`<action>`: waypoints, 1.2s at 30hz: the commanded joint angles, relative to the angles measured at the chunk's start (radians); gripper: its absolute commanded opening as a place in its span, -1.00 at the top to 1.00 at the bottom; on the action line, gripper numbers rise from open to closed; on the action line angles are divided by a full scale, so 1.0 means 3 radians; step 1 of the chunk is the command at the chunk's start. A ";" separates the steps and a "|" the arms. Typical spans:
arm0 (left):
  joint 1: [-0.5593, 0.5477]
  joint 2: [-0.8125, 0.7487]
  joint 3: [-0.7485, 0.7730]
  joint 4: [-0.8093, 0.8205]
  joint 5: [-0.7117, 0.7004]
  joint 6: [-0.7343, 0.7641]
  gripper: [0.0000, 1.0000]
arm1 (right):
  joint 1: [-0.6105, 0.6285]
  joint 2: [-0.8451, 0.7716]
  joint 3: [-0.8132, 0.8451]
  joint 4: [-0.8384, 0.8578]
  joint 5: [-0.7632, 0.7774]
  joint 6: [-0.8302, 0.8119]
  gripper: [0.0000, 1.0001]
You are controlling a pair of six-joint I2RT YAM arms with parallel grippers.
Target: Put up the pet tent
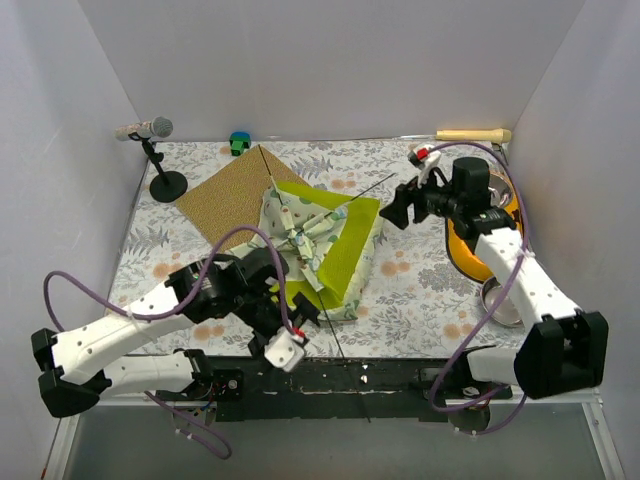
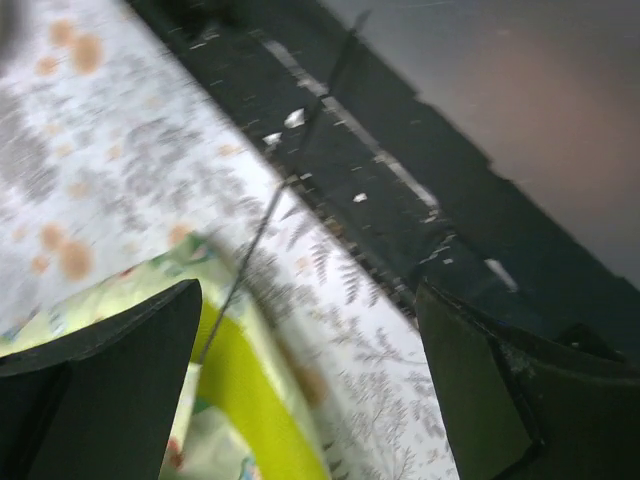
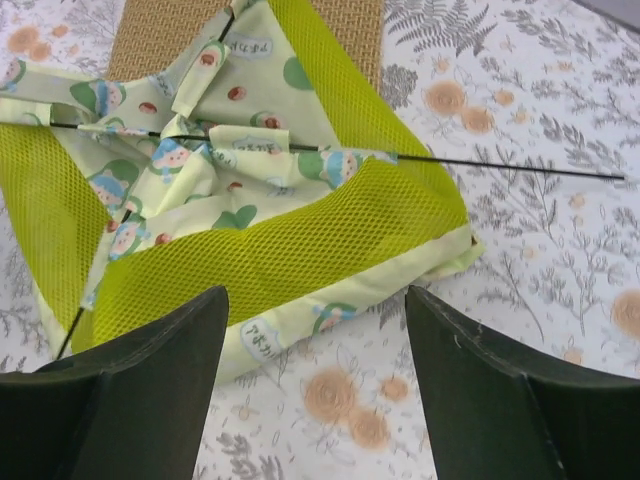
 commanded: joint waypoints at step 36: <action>-0.1170 0.1971 -0.0785 0.2778 -0.0051 -0.0391 1.00 | -0.1171 -0.1647 -0.0697 -0.2135 -0.0519 0.0231 -0.77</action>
